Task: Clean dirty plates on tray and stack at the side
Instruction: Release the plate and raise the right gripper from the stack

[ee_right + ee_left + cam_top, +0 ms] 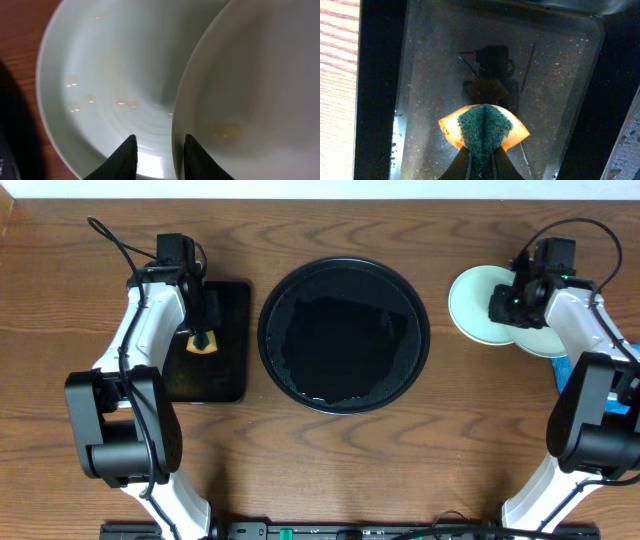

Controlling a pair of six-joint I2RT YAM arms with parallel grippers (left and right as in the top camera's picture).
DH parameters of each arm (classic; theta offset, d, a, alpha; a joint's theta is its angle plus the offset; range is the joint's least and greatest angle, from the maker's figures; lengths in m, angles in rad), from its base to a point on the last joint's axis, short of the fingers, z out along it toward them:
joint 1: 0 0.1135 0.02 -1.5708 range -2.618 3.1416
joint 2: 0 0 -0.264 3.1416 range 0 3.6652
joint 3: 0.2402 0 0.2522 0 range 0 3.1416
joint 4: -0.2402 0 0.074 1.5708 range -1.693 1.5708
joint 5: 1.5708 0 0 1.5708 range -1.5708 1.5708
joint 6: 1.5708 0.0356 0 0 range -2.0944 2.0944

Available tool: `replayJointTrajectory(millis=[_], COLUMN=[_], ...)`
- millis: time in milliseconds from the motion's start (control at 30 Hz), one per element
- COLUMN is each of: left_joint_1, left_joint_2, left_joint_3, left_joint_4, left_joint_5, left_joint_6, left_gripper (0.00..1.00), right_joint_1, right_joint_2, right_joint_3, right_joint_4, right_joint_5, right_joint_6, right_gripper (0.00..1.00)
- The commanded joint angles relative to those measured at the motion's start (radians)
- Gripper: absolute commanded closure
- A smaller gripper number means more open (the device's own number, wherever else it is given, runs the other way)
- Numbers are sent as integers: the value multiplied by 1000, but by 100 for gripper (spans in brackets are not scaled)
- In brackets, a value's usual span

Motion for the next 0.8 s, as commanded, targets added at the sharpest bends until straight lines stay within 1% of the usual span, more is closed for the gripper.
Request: replayJointTrajectory(millis=[0,67,200,367,467,567,633,767], left_joint_1=[5,5,5,5,5,5,5,5], left_joint_2=[1,1,1,1,1,1,1,3], left_joint_3=[-5,-5,-6,-6,-6,-6,-6,-6], left_joint_4=[-2,-2,-2,-2,-2,-2,-2,3], left_joint_5=[-5,-5,-5,-6,-6,-6,-6,-6], left_joint_6=[14,14,14,14,14,15,31,52], left_gripper=[92,92,92,92,92,92,92,92], right_joint_1=[50,77,138,187,190,183,180,185], right_joint_2=[-1,-1,-1,-1,-1,-1,-1,-1], right_joint_3=[-2,-2,-2,-2,-2,-2,1,8], right_joint_4=[30,45,65,124,178,217,224,177], right_joint_5=[-128,-175,-167,-83,-83,-89,-103,-102], right_joint_6=[13,13,12,12,12,12,12,8], right_gripper=[73,72,69,60,52,47,46,46])
